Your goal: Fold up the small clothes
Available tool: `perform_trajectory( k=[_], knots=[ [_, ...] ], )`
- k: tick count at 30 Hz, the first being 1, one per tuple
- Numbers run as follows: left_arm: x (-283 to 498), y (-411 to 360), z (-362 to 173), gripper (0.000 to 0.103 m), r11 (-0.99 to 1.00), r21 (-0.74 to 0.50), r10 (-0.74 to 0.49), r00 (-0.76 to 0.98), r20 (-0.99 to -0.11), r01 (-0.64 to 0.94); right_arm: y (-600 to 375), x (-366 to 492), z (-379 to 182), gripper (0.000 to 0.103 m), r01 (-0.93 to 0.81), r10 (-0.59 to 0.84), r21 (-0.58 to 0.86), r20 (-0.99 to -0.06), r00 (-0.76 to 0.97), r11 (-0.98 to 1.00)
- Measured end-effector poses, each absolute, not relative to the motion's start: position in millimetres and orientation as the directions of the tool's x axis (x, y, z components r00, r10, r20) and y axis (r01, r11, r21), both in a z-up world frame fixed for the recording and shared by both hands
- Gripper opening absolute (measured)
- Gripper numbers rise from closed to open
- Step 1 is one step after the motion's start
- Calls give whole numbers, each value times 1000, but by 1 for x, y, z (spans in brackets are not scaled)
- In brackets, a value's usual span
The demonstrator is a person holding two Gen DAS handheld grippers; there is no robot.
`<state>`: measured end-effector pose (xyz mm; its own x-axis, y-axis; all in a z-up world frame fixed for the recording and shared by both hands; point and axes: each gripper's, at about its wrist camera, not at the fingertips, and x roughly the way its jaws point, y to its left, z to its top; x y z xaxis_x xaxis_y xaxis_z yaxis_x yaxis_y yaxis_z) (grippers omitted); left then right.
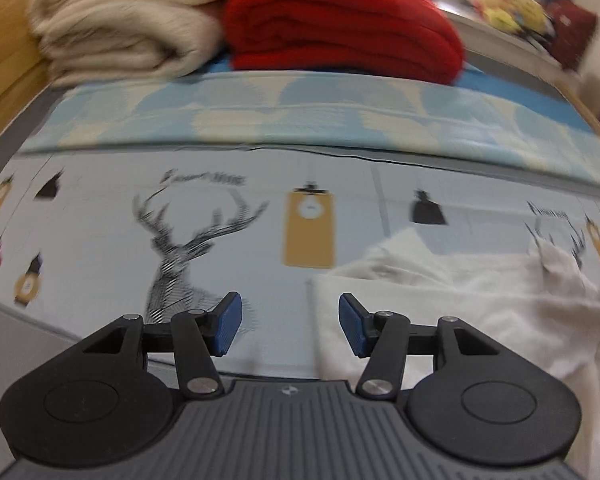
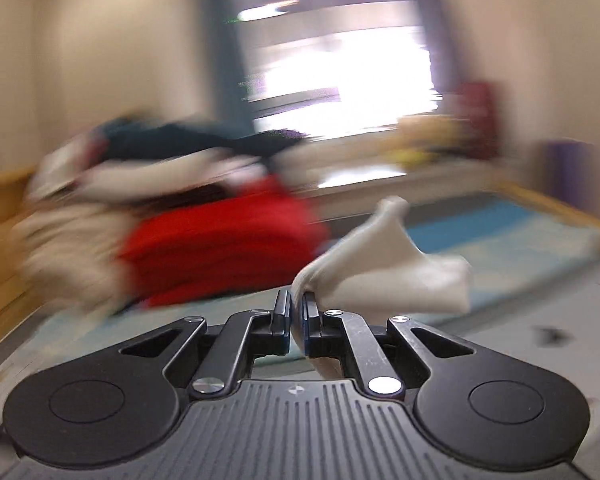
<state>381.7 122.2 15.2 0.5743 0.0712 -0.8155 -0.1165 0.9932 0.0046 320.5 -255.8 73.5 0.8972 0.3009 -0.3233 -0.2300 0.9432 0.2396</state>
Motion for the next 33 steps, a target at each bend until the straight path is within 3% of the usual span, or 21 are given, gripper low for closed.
perform_trajectory(
  k=[4,8,10,14,17,20,25,28,33],
  knots=[
    [381,141,16,59,986,-15,80,557,-827,-163,-159,306,7,10,-485,553,285,-574,604,826],
    [379,143,21,59,987,-43,52,568,-821,-153,-150,280,-33,10,-536,510,245,-747,426,808],
    [380,140,21,59,989,-54,37,568,-822,-141,-177,279,-28,10,-523,502,248,-752,426,816],
    [383,132,13,59,989,-69,13,548,-836,-128,-244,280,-9,21,-425,380,143,-747,546,894],
    [385,121,12,59,992,-52,19,551,-834,-112,-316,289,-11,22,-214,235,122,-726,646,969],
    [389,108,12,59,994,-44,19,554,-832,-100,-379,304,-37,22,35,121,183,-766,631,982],
    [398,83,5,59,998,-26,12,545,-839,-62,-430,324,-62,25,159,165,348,-737,656,924],
    [401,73,0,59,999,-10,13,537,-844,-39,-428,350,-83,35,171,224,419,-738,636,892],
    [406,73,-6,59,999,2,26,526,-850,-46,-410,381,-95,35,123,265,432,-728,632,894]
  ],
)
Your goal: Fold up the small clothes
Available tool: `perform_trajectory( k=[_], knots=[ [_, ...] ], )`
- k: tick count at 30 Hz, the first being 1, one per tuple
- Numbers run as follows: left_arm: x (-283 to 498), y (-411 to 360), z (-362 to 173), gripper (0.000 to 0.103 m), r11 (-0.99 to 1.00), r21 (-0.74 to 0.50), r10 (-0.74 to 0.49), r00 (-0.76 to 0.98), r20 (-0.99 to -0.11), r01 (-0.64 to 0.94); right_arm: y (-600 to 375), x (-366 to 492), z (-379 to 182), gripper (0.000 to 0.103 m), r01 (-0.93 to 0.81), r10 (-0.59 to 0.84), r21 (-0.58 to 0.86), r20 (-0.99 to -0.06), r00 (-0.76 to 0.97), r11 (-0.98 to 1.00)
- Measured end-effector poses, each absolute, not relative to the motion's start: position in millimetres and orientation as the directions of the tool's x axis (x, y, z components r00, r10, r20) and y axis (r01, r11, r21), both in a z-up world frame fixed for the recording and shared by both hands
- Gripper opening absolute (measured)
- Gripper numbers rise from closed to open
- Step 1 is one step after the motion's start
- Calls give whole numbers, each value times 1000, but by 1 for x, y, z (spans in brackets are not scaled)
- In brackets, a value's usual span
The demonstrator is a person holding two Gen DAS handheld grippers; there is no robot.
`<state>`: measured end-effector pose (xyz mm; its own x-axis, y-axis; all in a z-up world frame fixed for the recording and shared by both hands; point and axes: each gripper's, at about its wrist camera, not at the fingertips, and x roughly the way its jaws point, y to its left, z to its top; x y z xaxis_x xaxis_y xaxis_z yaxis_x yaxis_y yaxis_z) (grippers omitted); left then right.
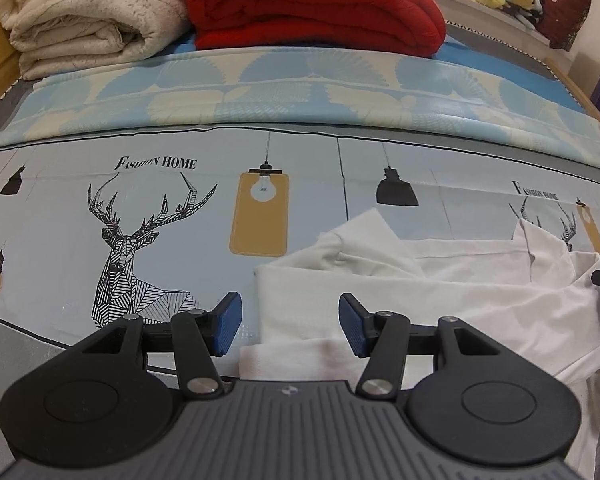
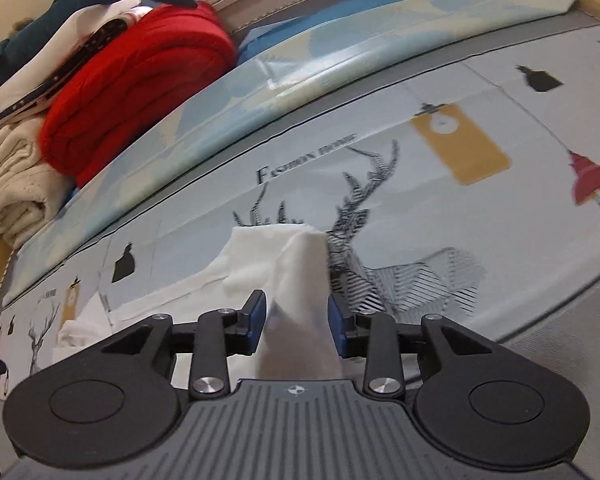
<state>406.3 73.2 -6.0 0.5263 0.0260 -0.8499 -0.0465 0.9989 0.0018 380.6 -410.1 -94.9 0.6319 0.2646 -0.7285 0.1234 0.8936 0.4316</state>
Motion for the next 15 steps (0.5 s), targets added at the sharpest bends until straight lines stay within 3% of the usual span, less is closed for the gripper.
perform_trajectory(
  k=[1,2,6,8,13,14,15],
  knots=[
    [407,73,-6,59,999,3,27,526,-850,-47,-406,385,-94,31,112,256,409,-737,625,906],
    [408,73,-7,59,999,3,26,526,-850,-45,-404,388,-93,3,108,230,370,-753,617,923],
    [408,70,-6,59,1000,-1,15,526,-850,-29,-437,393,-82,2,287,40,295,-756,653,911],
    [408,70,-7,59,1000,-2,8,525,-851,-19,-445,393,-82,5,293,-39,217,-739,673,931],
    [407,78,-5,59,1000,-5,7,526,-850,-21,-453,381,-82,7,156,186,370,-736,651,916],
    [406,80,-4,59,1000,-6,8,528,-849,-25,-449,377,-78,12,86,229,363,-736,636,928],
    [405,81,-4,59,1000,-7,9,529,-849,-28,-446,372,-76,24,19,271,358,-738,618,933]
  ],
)
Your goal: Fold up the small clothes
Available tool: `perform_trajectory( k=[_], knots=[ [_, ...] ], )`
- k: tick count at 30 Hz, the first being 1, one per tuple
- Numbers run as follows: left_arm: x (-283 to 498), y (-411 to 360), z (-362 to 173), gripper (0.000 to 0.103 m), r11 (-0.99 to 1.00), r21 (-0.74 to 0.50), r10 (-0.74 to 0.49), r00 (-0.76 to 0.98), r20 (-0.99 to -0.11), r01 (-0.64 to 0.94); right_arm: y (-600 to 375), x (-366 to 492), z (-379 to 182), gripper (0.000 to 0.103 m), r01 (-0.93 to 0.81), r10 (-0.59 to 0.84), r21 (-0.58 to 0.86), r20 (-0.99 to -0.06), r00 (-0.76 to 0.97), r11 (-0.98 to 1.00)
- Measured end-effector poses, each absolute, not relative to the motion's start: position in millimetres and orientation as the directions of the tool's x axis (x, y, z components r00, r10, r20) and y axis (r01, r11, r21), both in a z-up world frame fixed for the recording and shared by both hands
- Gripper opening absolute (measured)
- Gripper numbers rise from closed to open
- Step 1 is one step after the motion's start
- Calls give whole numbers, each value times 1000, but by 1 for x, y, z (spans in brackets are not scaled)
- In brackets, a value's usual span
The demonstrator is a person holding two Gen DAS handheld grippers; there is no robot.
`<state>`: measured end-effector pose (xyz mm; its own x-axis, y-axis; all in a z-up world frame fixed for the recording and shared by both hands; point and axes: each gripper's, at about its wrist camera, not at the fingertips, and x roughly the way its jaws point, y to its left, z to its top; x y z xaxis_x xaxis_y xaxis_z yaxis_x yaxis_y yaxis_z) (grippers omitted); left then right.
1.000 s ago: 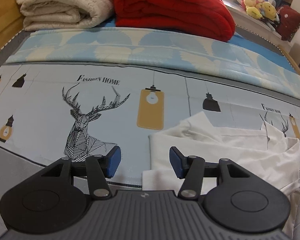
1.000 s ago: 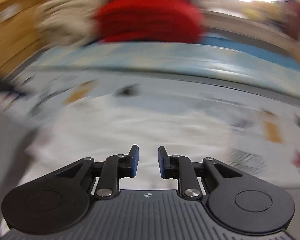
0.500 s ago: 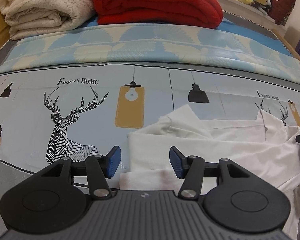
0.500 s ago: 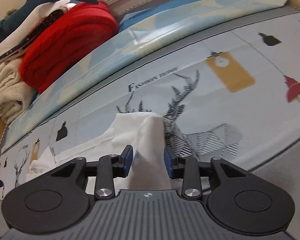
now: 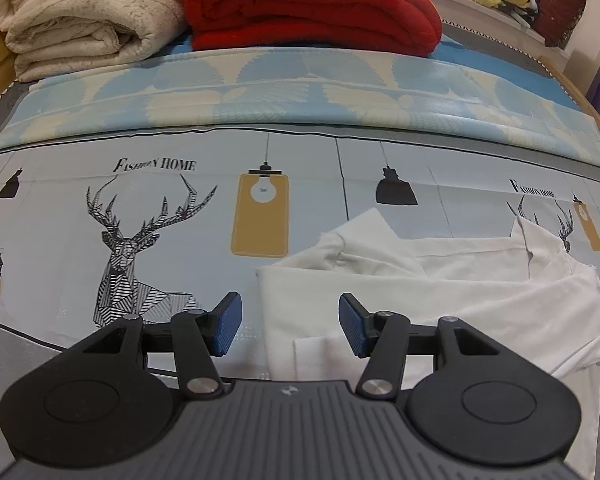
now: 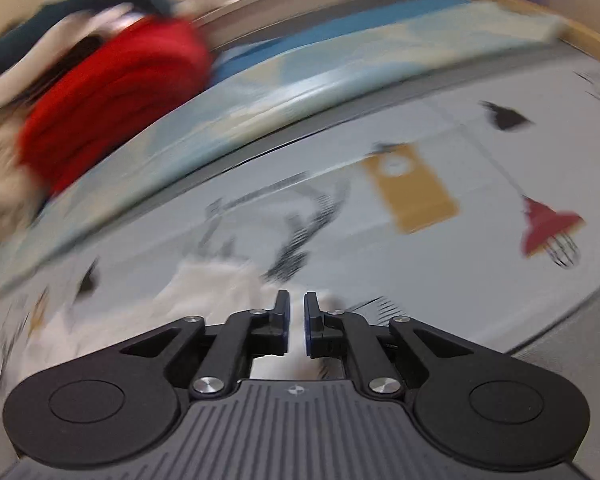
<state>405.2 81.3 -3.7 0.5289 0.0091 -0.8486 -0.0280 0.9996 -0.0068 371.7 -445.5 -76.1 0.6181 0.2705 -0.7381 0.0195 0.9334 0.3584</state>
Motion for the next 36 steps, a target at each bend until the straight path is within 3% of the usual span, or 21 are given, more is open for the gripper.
perform_trajectory(
  k=[2,9,13,18,28,33,36],
  knots=[
    [404,84,-3,59,1000,-5,11,529,-848,-30,-439,360,-76,41,-90,335,348,-749,571,933],
    [395,81,6,59,1000,-4,2,542,-840,-10,-432,325,-98,43,-222,393,332,-846,360,917],
    [393,82,8,59,1000,-3,7,545,-838,-18,-429,308,-99,43,-277,325,244,-897,301,930],
    [390,77,10,59,1000,2,6,549,-836,-7,-432,306,-78,43,-263,352,255,-817,457,931],
    [389,78,8,59,1000,19,20,545,-838,-8,-396,312,-103,42,-396,230,25,-846,481,918],
    [392,75,5,60,1000,17,10,538,-843,8,-392,312,-100,26,-438,230,4,-854,466,899],
    [393,75,3,60,1000,16,5,535,-845,16,-402,313,-99,23,-428,233,34,-876,422,903]
  ],
)
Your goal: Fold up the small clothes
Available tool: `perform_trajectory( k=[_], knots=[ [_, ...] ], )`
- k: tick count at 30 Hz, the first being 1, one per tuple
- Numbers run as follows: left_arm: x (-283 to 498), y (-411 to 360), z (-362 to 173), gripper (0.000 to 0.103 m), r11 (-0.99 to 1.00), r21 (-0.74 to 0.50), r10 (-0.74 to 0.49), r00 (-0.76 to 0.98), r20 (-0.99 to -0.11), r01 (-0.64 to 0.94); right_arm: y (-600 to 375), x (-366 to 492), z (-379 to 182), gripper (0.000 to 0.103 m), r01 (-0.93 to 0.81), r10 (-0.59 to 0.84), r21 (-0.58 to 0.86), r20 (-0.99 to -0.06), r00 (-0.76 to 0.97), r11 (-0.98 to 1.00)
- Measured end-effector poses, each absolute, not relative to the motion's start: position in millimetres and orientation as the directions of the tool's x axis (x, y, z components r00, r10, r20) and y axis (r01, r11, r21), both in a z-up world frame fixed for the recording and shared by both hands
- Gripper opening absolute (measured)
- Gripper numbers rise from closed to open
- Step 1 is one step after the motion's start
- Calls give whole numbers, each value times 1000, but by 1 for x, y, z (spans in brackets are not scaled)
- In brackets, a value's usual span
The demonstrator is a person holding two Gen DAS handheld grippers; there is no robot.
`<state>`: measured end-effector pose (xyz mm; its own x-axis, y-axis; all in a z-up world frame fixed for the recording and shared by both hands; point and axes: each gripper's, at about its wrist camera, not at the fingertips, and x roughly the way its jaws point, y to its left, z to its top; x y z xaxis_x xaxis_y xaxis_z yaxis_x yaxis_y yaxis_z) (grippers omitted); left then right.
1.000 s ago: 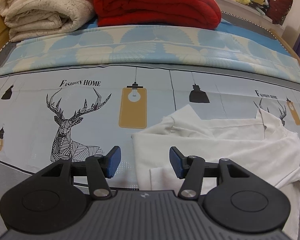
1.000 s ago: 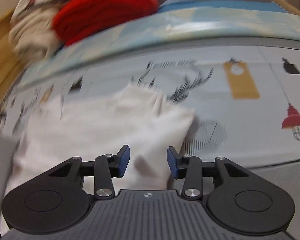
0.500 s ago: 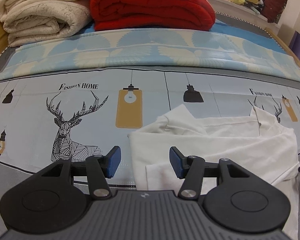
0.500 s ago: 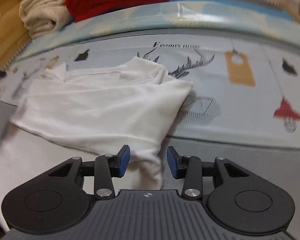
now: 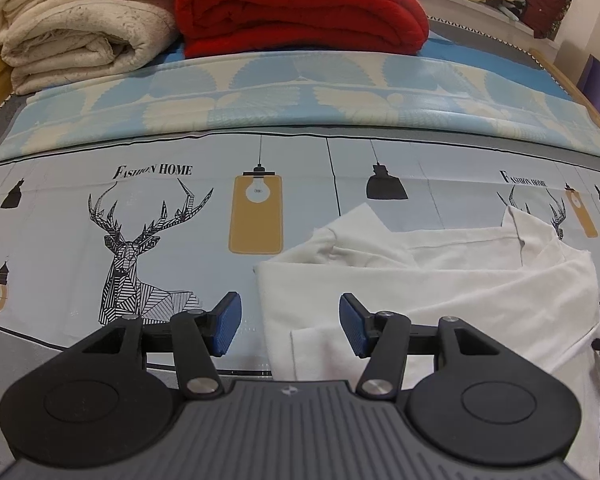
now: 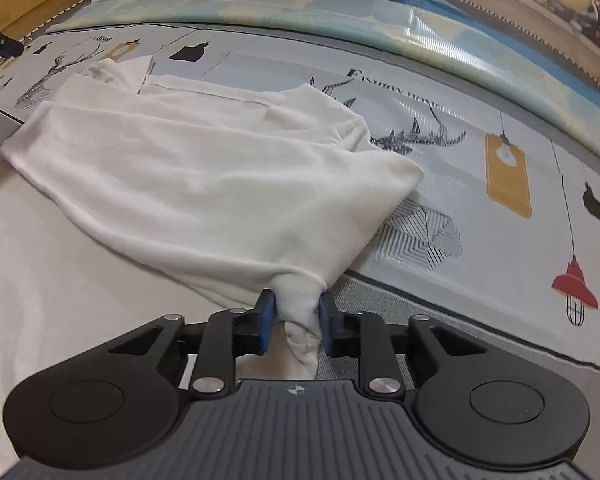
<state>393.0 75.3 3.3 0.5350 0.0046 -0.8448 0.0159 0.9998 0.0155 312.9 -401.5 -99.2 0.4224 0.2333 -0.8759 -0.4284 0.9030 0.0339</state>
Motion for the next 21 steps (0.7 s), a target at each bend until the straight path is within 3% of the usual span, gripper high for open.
perform_trajectory(
  k=[3,4,7,10,16,21],
  knots=[
    [393,76,2,60,1000,18,6,530,-848,17,-410,313,-102,23,-406,169,-3,-906,387,914],
    [393,77,2,60,1000,18,7,530,-848,16,-415,313,-94,23,-389,209,45,-896,391,920],
    [392,78,1,60,1000,24,13,529,-848,12,-422,309,-53,22,-397,403,218,-780,478,892],
    [392,75,-2,60,999,32,17,522,-853,19,-414,310,-39,22,-397,454,259,-706,544,880],
    [389,69,-10,60,997,49,15,505,-863,55,-390,323,-103,22,-347,239,89,-876,418,934],
    [387,65,-34,62,994,33,-18,450,-893,106,-405,323,-96,22,-287,310,192,-835,455,938]
  ],
)
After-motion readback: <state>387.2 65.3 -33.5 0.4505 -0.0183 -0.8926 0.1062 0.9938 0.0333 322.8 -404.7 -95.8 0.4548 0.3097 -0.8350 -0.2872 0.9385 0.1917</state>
